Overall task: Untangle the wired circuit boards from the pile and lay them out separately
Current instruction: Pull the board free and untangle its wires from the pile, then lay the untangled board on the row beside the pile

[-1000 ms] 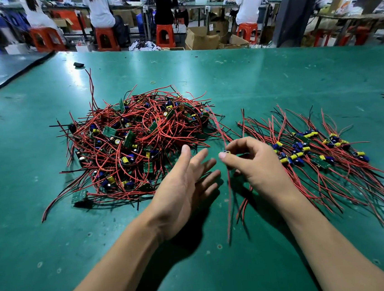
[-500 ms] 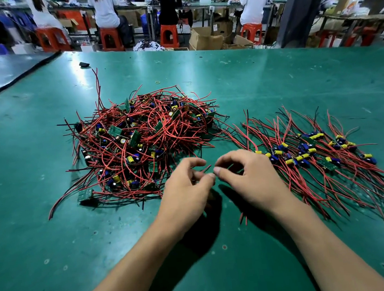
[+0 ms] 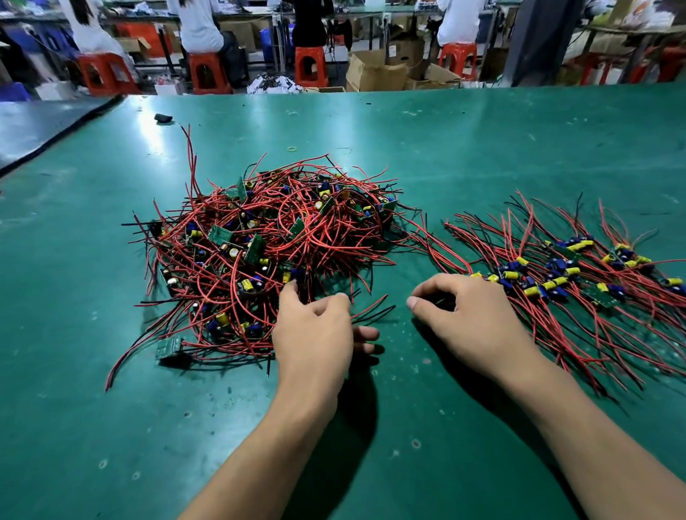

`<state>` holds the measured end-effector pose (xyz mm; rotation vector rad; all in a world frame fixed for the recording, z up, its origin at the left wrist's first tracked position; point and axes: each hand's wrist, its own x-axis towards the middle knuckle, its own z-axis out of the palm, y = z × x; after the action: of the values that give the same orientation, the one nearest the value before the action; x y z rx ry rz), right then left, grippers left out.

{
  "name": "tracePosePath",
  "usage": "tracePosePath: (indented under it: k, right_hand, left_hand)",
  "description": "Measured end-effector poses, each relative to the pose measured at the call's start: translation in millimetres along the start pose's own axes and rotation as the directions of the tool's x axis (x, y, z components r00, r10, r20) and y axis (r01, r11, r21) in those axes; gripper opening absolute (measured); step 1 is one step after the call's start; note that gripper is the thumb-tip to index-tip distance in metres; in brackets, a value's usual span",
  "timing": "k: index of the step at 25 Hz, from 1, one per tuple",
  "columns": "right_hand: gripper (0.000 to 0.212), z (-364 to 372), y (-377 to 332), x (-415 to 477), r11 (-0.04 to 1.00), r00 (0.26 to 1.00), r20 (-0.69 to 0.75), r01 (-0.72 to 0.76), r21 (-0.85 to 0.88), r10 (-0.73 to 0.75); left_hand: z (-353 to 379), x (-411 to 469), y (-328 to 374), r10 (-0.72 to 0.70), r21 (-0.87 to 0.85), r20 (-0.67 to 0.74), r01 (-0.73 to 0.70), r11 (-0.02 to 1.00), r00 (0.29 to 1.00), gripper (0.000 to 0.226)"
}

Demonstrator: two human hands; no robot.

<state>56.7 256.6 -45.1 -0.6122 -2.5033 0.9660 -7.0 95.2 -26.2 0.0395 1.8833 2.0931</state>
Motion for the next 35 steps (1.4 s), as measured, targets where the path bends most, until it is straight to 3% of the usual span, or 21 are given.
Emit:
tracePosePath:
  k: [15,22,24,28,30,35]
  right_hand:
    - [0.007,-3,-2,-1,1.0,0.999,0.029,-0.014,-0.005,0.014]
    - [0.006,-2,-3,-1,1.0,0.999,0.035,-0.008,-0.001,0.008]
    - [0.006,-2,-3,0,1.0,0.999,0.038,-0.009,0.017,0.009]
    - [0.022,-2,-10,-1,0.981,0.998,0.056,-0.038,0.188,0.028]
    - [0.028,-3,-14,-2,0.955,0.988,0.15,-0.062,0.291,0.019]
    - [0.017,-7,-13,-2,0.879,0.928,0.367,-0.124,0.46,-0.061]
  left_hand:
    - [-9,11,2,-0.066,0.016,0.009,0.065,0.998,0.998,0.082]
    - [-8,8,2,-0.062,0.106,0.046,0.057,0.993,0.997,0.02]
    - [-6,6,-2,-0.016,0.153,0.067,0.005,0.988,0.998,0.008]
    - [-3,5,-10,0.159,0.359,0.127,-0.195,0.913,0.979,0.007]
    - [0,2,-14,0.246,0.438,0.196,-0.309,0.844,0.949,0.006]
    - [0,-7,-14,0.43,0.475,0.305,-0.527,0.705,0.85,0.013]
